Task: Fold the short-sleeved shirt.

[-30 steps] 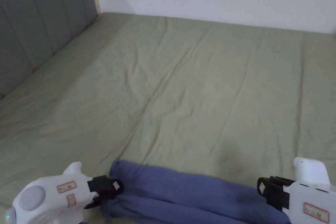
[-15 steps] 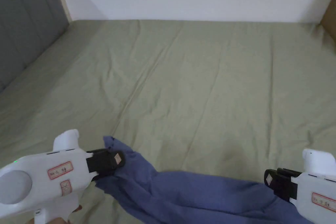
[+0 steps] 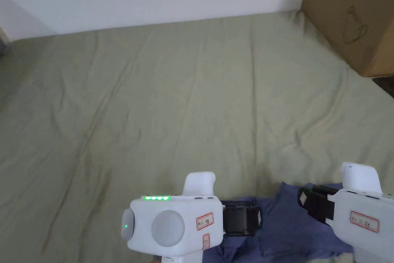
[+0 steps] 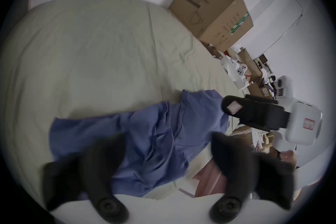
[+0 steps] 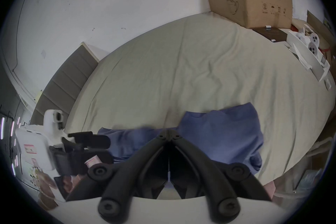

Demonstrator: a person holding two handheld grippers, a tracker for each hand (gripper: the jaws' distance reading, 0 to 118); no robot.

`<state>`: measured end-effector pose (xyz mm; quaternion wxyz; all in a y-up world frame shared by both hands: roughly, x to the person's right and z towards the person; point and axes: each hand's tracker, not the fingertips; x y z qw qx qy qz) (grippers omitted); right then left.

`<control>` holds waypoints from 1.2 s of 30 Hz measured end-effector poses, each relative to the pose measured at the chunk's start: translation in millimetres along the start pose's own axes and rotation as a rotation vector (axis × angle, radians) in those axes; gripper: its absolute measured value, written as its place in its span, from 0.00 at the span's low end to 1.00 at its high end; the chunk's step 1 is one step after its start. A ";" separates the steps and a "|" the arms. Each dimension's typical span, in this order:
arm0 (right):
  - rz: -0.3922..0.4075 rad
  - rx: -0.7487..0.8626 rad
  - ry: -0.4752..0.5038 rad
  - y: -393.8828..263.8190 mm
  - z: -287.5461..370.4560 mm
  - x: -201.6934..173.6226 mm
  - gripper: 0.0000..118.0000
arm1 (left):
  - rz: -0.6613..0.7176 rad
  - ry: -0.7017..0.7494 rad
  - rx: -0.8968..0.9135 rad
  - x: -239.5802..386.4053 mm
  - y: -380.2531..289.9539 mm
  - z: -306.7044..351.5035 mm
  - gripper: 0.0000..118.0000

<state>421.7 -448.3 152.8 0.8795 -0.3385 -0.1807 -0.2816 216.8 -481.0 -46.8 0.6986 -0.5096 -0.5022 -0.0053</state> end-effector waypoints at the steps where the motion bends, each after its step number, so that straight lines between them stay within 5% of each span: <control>1: -0.007 0.001 -0.005 -0.7 1.6 3.5 0.00 | 0.016 -0.005 -0.005 -1.9 -0.7 -0.3 0.99; 4: -0.026 0.005 -0.019 -2.5 7.2 10.0 0.00 | 0.100 -0.053 0.014 -15.0 -3.2 14.0 0.95; 5: -0.036 0.007 -0.022 -3.1 8.2 12.7 0.00 | 0.125 -0.047 0.028 -21.5 -6.0 23.2 0.85; 6: -0.043 0.007 -0.022 -2.5 8.8 13.5 0.00 | 0.141 -0.052 0.044 -27.4 -6.5 31.1 0.63; 7: -0.049 0.007 -0.020 -2.9 9.2 14.5 0.00 | 0.168 -0.043 0.091 -34.3 -7.2 42.6 0.28; 8: -0.051 0.008 -0.021 -3.8 9.7 14.1 0.00 | 0.186 -0.028 0.114 -41.3 -9.9 50.8 0.16; 9: -0.051 0.008 -0.022 -4.5 9.9 13.6 0.00 | 0.186 0.005 0.122 -45.3 -9.9 54.5 0.16; 10: -0.048 0.008 -0.021 -4.7 9.8 12.8 0.00 | 0.180 0.084 0.156 -50.4 -10.9 54.4 0.00; 25: -0.054 0.008 -0.010 -13.2 8.0 15.0 0.00 | 0.046 -0.022 -0.151 14.9 -44.8 -50.3 0.00; 36: -0.051 0.002 -0.018 -10.6 7.2 19.8 0.00 | 0.101 -0.192 -0.019 -2.2 -19.2 13.8 0.01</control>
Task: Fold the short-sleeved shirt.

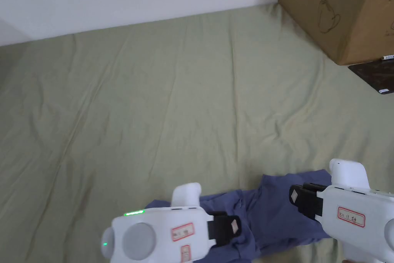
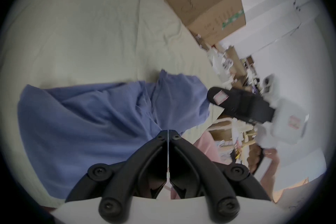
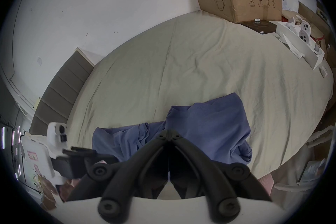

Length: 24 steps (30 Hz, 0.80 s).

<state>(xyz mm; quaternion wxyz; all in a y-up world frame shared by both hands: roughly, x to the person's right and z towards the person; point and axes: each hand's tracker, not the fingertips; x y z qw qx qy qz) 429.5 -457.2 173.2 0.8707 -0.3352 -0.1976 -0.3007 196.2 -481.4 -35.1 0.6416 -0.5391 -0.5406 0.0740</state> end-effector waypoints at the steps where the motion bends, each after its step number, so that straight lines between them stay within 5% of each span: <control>1: 0.003 -0.005 0.001 -0.3 -0.7 -0.5 0.00 | 0.032 0.004 0.029 -8.8 2.0 11.7 0.02; 3: 0.015 -0.016 -0.002 -0.8 -2.0 -3.9 0.00 | 0.079 -0.005 0.074 -34.6 -0.1 36.3 0.04; 4: 0.021 -0.021 -0.003 -1.0 -2.8 -4.8 0.00 | 0.108 0.006 0.092 -45.0 -1.2 51.9 0.13; 8: 0.031 -0.036 -0.004 -0.4 -7.8 -9.9 0.00 | 0.206 0.074 0.108 -103.1 -16.7 90.5 0.81; 10: 0.035 -0.041 -0.008 0.0 -10.4 -13.7 0.00 | 0.258 0.049 0.142 -124.5 -26.1 100.3 0.90; 15: 0.044 -0.072 0.004 4.1 -19.3 -25.2 0.00 | 0.470 -0.131 0.107 -163.6 -44.1 82.3 0.90; 19: 0.086 -0.080 0.002 8.0 -18.5 -42.4 0.00 | 0.447 -0.270 0.155 -170.6 -48.7 59.8 0.89; 20: 0.088 -0.079 0.002 8.5 -18.9 -44.7 0.00 | 0.458 -0.270 0.137 -171.1 -47.5 55.5 0.79; 22: 0.087 -0.083 0.004 9.4 -20.8 -48.8 0.00 | 0.460 -0.229 0.069 -172.1 -42.2 48.5 0.09; 24: 0.089 -0.092 0.004 9.9 -22.5 -53.1 0.00 | 0.383 -0.049 0.009 -168.8 -38.4 39.0 0.08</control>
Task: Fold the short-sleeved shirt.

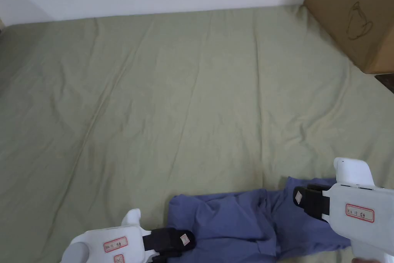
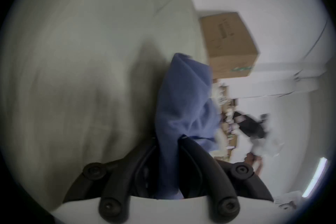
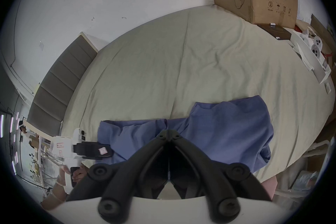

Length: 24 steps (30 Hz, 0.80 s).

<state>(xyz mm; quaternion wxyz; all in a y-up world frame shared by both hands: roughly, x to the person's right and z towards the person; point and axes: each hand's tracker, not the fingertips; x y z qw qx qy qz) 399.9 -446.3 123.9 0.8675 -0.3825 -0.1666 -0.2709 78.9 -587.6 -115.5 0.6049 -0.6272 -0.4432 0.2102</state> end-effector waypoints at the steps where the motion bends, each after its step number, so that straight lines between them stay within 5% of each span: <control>1: 0.008 -0.006 -0.002 0.5 -0.3 -2.5 0.00 | -0.004 -0.096 -0.001 -1.0 2.8 6.4 0.08; 9: 0.043 -0.023 -0.018 4.8 -2.2 -23.8 0.00 | -0.137 -0.025 0.026 -2.6 30.1 60.8 0.08; 19: 0.072 -0.050 -0.005 2.6 -10.9 -34.9 0.00 | -0.041 0.280 0.158 -62.9 44.9 204.4 0.08; 24: 0.059 -0.067 0.003 -3.6 -15.9 -33.9 0.00 | -0.060 0.375 0.186 -53.9 48.2 226.5 0.08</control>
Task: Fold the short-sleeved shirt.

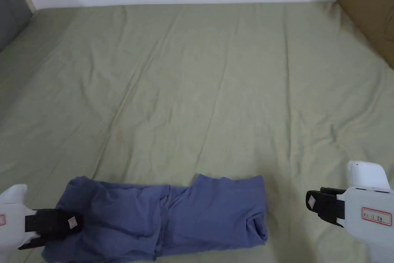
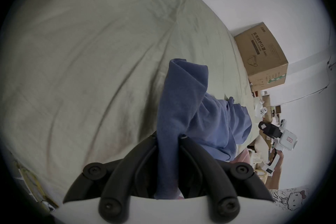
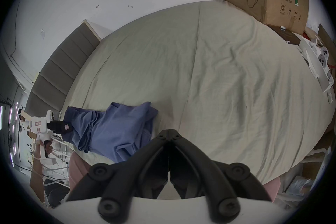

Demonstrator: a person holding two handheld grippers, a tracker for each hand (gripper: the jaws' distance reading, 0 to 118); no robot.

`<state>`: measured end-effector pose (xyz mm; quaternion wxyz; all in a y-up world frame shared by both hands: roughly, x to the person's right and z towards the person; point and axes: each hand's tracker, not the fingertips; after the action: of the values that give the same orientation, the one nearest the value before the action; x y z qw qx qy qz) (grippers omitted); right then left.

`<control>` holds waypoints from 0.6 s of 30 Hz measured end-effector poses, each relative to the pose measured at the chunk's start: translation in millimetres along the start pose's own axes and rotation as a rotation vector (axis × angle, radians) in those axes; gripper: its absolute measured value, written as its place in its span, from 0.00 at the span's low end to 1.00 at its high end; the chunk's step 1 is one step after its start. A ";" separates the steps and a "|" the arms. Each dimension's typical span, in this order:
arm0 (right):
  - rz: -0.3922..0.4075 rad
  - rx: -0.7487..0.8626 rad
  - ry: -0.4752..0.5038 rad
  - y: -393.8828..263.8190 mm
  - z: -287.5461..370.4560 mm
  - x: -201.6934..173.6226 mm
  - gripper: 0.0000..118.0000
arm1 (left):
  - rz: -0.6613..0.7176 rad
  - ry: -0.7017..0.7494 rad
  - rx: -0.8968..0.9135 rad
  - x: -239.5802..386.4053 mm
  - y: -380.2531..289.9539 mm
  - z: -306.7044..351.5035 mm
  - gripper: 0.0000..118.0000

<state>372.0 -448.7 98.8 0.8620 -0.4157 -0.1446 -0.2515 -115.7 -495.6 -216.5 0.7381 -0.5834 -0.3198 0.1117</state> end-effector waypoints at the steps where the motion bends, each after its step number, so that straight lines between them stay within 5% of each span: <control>1: -0.003 -0.001 0.003 -1.4 0.8 0.2 0.00 | -0.021 0.012 0.008 9.7 3.0 1.8 0.08; 4: -0.007 0.006 0.013 -3.1 4.4 2.8 0.00 | -0.038 -0.001 0.045 47.0 5.2 8.1 0.08; 7: -0.014 0.016 0.014 -4.2 8.7 9.0 0.00 | -0.049 -0.186 0.071 96.3 9.0 16.9 0.08; 10: -0.039 0.033 0.015 -6.2 12.6 18.5 0.00 | -0.250 -0.129 0.076 162.2 2.4 14.4 0.08; 15: -0.097 0.041 0.036 -12.5 15.2 40.0 0.00 | -0.339 -0.270 -0.058 240.4 -8.0 -47.7 0.08; 18: -0.120 0.046 0.019 -17.3 19.0 51.8 0.00 | -0.390 -0.214 -0.145 266.5 -13.6 -100.0 0.10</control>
<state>404.7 -459.1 145.3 0.8559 -0.3841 -0.1668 -0.3035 147.1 -435.1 -124.2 0.6637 -0.5470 -0.5103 0.0048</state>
